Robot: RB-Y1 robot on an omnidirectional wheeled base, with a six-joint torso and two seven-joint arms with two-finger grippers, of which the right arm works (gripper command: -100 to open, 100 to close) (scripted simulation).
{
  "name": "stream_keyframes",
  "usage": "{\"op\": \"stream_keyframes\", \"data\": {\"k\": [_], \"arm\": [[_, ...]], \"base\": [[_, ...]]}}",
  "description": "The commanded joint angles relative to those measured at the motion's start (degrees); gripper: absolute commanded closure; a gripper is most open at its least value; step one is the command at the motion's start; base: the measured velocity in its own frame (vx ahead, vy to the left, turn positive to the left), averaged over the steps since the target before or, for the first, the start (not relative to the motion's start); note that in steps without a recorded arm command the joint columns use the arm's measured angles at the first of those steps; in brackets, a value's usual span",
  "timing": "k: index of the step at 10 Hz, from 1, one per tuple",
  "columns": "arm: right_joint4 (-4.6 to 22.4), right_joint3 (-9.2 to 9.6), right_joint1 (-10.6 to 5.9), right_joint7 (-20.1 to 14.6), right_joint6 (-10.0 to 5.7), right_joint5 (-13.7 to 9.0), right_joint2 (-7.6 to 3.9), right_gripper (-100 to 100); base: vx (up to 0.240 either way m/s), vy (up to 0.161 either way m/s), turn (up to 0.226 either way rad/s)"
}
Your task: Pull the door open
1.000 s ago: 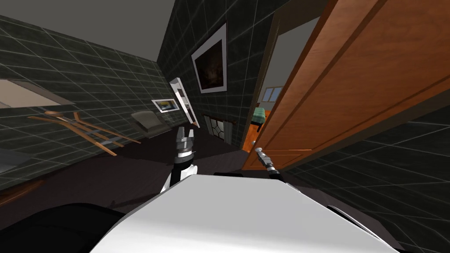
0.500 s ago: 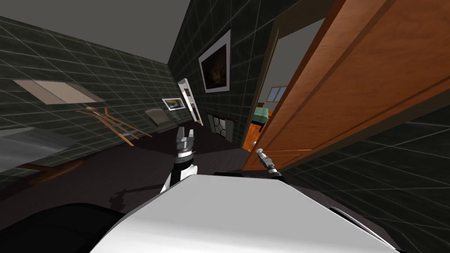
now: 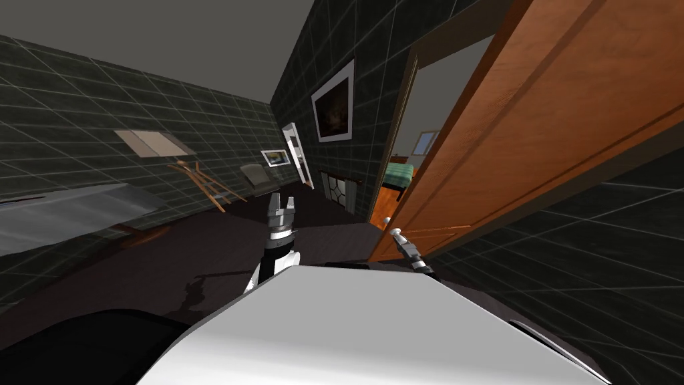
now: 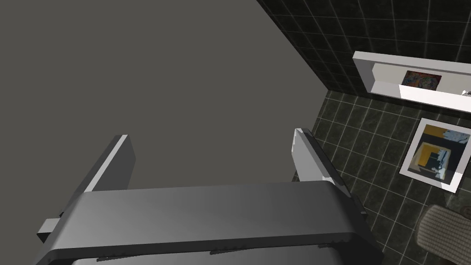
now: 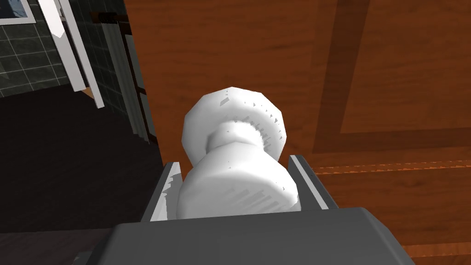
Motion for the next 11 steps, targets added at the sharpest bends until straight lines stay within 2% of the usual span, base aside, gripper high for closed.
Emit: {"op": "stream_keyframes", "data": {"k": [1, 2, 3, 4, 11], "arm": [[-0.1, 0.31, 0.57, -0.5, -0.90, 0.2, -0.38, 100], [0.3, 0.26, 0.11, -0.4, -0.60, 0.2, -0.12, 100], [1.1, 0.72, 0.51, -0.9, -1.90, 0.4, -0.27, 100], [1.3, 0.80, 0.59, -1.0, -2.23, 0.5, -0.33, 100], [4.4, 2.15, 1.91, -3.0, -7.70, 1.1, -1.35, 100]], "base": [[-0.197, -0.098, 0.111], [-0.087, -0.049, 0.034], [-0.149, -0.069, 0.163], [-0.198, -0.095, 0.186], [-0.197, -0.086, 0.166]]}}
